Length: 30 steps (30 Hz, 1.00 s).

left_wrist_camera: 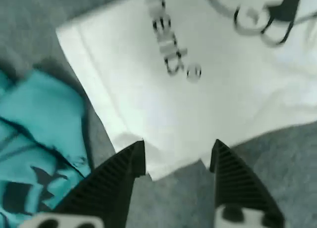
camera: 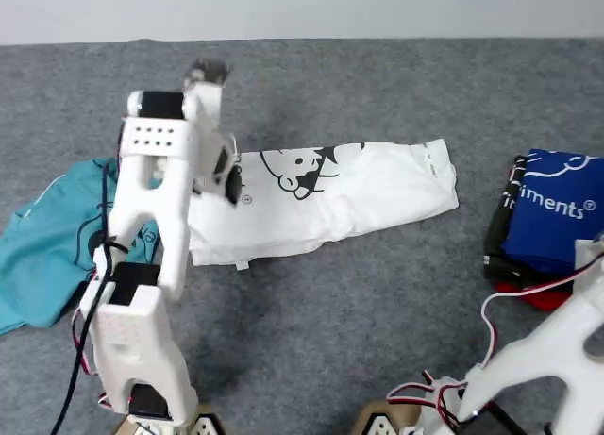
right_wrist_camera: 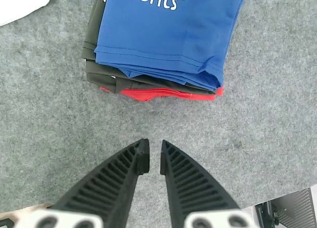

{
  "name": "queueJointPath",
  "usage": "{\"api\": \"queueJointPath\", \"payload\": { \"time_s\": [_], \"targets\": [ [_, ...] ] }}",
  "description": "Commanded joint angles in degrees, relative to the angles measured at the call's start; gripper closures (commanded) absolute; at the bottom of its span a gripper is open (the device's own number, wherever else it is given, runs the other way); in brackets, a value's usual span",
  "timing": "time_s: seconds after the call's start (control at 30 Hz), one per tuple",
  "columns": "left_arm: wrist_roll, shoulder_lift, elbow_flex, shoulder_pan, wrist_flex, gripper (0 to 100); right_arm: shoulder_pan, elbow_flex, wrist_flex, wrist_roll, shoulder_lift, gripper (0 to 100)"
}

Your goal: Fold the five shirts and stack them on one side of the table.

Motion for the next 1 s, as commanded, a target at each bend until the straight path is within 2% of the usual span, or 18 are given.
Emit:
{"api": "queueJointPath", "payload": {
  "time_s": [0.0,0.23,0.33,0.47,0.63,0.73,0.83,0.97],
  "targets": [
    [-0.5,-3.7,8.6,0.4,-0.4,79,-0.7,-0.2,2.2,-0.1,-1.3,94.5],
    [-0.4,-3.7,22.4,0.7,-9.5,79,-0.7,-0.2,2.2,0.0,-1.6,94.5],
    [-0.4,-3.7,24.8,0.9,-10.5,79,-0.6,-0.2,2.2,0.0,-1.7,94.5],
    [-0.4,-4.7,24.6,0.4,-10.0,79,-0.4,-0.2,2.2,0.0,-1.8,94.5],
    [-0.4,-9.1,19.1,0.8,-1.8,79,-0.3,-0.2,2.2,0.0,-1.8,94.5],
    [-0.4,-12.8,15.9,0.3,0.3,79,-0.5,-0.2,2.2,0.0,-1.8,94.5],
    [-0.4,-15.0,13.7,-2.1,-0.6,79,-0.6,-0.2,2.2,0.0,-1.8,94.5],
    [1.4,-14.7,13.9,-7.3,-7.4,78,-0.4,-0.2,2.2,0.0,-1.8,94.5]
  ]
}}
